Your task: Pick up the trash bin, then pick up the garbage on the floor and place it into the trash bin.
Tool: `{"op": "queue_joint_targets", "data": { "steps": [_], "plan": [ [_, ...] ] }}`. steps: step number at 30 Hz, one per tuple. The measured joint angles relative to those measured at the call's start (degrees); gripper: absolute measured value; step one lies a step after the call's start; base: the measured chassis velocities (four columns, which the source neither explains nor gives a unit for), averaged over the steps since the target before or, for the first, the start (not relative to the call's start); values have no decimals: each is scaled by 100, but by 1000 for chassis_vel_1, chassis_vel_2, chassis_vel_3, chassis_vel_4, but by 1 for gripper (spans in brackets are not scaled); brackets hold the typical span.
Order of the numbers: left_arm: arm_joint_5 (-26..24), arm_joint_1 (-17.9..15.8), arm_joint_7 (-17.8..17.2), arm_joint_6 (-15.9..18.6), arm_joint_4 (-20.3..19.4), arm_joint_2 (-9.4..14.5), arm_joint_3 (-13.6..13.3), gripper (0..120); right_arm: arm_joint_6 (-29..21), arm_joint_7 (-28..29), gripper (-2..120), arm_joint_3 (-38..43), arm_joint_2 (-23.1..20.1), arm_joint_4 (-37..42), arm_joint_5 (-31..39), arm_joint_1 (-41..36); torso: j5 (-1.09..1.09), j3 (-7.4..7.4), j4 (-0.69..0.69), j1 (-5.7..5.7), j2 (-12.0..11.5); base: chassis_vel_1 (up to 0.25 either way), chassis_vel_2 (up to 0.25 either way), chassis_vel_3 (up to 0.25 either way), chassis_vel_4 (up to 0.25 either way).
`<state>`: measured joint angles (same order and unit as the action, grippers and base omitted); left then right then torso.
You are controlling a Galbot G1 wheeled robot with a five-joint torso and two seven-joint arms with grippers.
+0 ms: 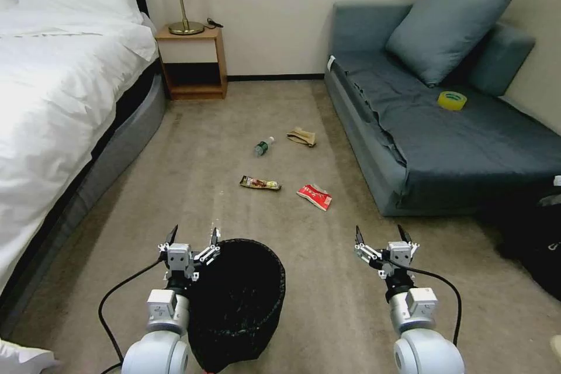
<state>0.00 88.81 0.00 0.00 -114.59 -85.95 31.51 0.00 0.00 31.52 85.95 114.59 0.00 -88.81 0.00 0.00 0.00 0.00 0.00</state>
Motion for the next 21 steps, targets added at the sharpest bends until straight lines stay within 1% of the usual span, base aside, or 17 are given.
{"op": "queue_joint_targets", "data": {
  "steps": [21],
  "plan": [
    [0, 0, 0, 0, 0, 0, 0, 100, 0, 0, 100, 0, 0, 0, 0, 0, 0, 0, 0, 0, 0, 0, 0, 0, 0]
  ]
}}
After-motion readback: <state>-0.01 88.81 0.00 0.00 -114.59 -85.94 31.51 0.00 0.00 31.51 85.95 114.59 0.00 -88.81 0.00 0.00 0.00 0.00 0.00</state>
